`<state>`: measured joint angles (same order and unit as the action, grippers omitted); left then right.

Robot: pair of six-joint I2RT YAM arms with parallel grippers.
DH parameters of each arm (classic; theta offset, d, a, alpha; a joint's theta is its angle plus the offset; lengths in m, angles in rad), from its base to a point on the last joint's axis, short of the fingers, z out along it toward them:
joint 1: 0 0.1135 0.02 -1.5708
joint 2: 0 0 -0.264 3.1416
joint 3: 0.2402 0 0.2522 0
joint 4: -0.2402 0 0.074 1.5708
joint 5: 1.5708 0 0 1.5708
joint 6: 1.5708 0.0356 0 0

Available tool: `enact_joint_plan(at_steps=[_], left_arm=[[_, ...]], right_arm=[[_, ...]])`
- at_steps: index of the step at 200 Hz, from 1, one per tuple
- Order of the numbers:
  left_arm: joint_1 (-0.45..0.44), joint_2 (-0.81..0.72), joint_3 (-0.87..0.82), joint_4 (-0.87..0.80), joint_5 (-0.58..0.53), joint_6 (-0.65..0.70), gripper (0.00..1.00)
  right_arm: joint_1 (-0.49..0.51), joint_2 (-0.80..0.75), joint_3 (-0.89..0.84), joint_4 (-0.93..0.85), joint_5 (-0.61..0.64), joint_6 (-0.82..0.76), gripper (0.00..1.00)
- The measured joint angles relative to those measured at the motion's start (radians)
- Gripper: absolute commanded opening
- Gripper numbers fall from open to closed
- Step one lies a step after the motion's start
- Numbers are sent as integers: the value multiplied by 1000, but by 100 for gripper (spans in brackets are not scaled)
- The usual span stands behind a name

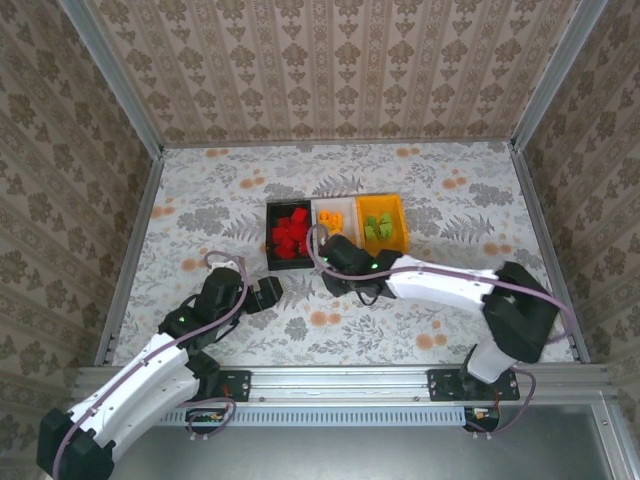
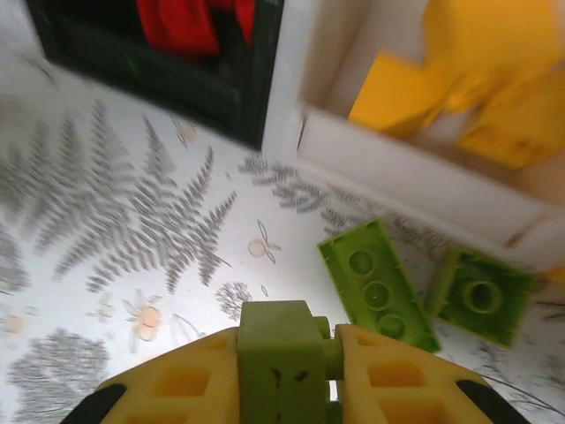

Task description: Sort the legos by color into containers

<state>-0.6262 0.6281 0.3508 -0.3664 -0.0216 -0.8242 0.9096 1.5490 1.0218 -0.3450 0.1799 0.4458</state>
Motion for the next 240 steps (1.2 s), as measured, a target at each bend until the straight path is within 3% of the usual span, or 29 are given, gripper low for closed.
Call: enact_joint_plan(at_steps=[21,46,79,118,164,199,240], left_arm=[[6,0,-3,2,0,0,100],[6,0,-4,6,0,0,100],[6,0,-4,8,4,-3,100],[10,-17,-11,7,11,-8,100],[13,-36,-21,7,18,-12,100],[17,-37,-21,7,26,-13,100],[21,-40,-21,7,26,-13,100]], right_arm=[[-45,-121,0,-2,27,6,25],[-193,-154,22,-15,52,17,24],[-361,-40,124,-50,83,32,24],[-440,148,277,-80,87,33,28],[-480,235,388,-108,82,38,57],[-470,196,371,-100,59,40,64],[-348,-42,184,-78,31,48,68]])
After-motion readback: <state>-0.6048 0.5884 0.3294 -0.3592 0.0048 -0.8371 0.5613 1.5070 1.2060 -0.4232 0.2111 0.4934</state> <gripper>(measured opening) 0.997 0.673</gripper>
